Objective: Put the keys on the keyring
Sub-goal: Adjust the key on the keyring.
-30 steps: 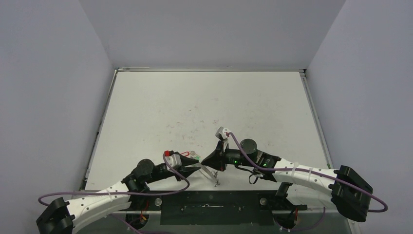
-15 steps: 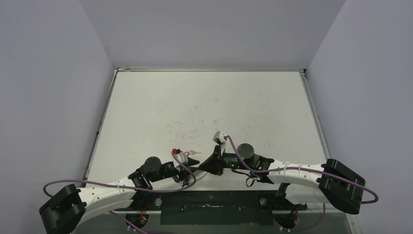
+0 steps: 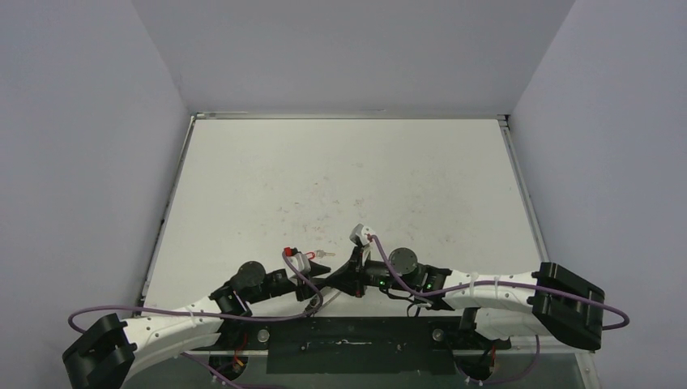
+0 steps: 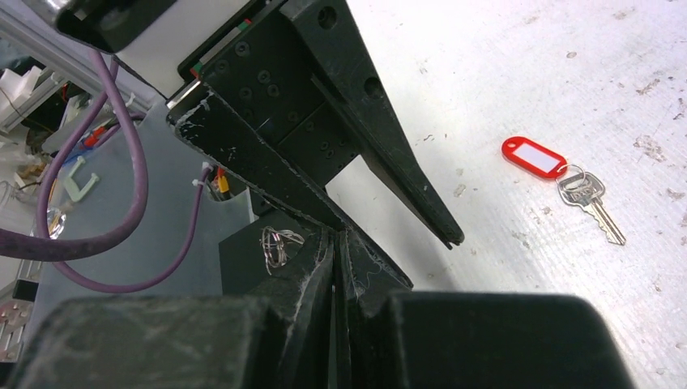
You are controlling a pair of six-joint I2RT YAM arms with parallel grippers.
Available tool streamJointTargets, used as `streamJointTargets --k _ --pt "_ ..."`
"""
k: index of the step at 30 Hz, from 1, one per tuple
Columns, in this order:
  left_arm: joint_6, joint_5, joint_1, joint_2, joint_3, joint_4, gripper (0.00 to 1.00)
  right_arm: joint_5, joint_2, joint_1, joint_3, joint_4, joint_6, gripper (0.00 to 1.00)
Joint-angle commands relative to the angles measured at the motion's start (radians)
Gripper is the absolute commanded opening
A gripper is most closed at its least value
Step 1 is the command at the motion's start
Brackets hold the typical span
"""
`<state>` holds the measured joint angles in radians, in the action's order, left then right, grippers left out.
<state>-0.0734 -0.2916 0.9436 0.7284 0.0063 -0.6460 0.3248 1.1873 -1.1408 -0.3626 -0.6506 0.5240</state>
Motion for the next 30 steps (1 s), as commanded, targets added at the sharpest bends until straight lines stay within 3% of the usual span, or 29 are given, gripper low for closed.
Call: streamJointTargets --k 1,16,19,26,30 --pt "-0.022 -0.015 0.012 -0.018 -0.045 -0.044 0.30 -0.054 0.012 -0.027 -0.051 -0.055 -0.015 0.00" --pt "-0.044 0.018 0.019 -0.043 -0.044 -0.001 0.30 -0.084 0.066 -0.039 -0.007 -0.173 0.017 0.00" --pt "-0.093 0.094 0.017 -0.115 -0.033 0.119 0.33 -0.106 0.054 -0.040 0.005 -0.163 0.018 0.00" --pt "-0.273 0.336 0.018 -0.363 0.130 0.678 0.43 -0.186 -0.092 -0.049 -0.003 0.023 -0.024 0.00" --pt "-0.347 0.362 0.019 -0.455 0.167 0.809 0.49 -0.207 -0.152 -0.051 -0.021 0.131 -0.046 0.00"
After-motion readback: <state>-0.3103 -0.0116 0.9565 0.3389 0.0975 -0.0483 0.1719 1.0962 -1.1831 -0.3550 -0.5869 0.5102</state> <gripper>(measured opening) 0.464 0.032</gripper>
